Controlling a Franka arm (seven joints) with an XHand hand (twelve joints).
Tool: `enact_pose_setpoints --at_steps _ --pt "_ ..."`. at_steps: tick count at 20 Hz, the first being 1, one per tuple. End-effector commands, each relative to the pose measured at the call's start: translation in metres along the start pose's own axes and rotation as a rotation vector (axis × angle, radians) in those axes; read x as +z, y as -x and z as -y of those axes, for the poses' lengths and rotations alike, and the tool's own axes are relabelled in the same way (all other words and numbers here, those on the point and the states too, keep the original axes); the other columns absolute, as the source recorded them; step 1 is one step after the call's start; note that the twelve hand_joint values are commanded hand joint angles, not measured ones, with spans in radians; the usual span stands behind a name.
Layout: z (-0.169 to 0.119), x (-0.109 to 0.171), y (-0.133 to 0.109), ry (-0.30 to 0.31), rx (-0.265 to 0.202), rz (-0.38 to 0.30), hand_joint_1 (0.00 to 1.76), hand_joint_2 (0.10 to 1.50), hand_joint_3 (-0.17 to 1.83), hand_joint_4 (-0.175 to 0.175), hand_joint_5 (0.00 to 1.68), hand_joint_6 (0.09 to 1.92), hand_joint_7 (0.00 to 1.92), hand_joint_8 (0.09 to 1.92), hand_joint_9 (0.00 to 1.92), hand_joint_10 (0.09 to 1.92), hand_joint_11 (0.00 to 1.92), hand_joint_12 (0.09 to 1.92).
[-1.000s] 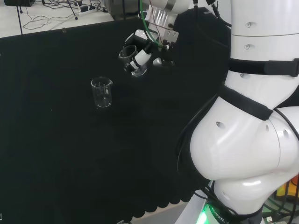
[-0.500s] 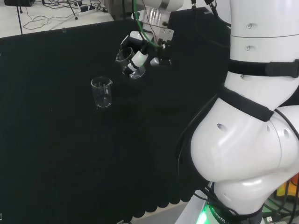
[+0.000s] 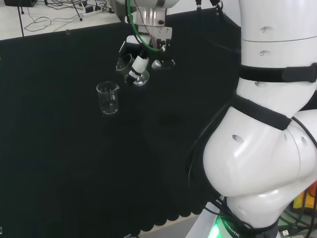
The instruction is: Pour the water from the handheld beaker into the one on the table.
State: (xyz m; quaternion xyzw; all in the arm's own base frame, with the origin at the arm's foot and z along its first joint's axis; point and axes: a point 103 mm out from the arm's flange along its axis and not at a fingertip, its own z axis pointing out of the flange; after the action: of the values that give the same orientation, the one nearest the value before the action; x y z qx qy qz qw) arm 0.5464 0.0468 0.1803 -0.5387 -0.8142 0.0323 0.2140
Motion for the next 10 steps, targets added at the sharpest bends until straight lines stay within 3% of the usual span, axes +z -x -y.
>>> enact_pose_setpoints --at_steps 1,10 --pt "-0.0065 0.0042 -0.0087 -0.075 0.011 0.054 1.42 0.76 0.47 -0.175 1.16 0.76 1.14 0.86 1.29 0.63 1.19 0.73" --pt "-0.0108 0.0042 -0.0174 -0.170 0.056 0.161 1.41 0.76 0.48 -0.175 1.16 0.76 1.14 0.87 1.29 0.64 1.19 0.73"
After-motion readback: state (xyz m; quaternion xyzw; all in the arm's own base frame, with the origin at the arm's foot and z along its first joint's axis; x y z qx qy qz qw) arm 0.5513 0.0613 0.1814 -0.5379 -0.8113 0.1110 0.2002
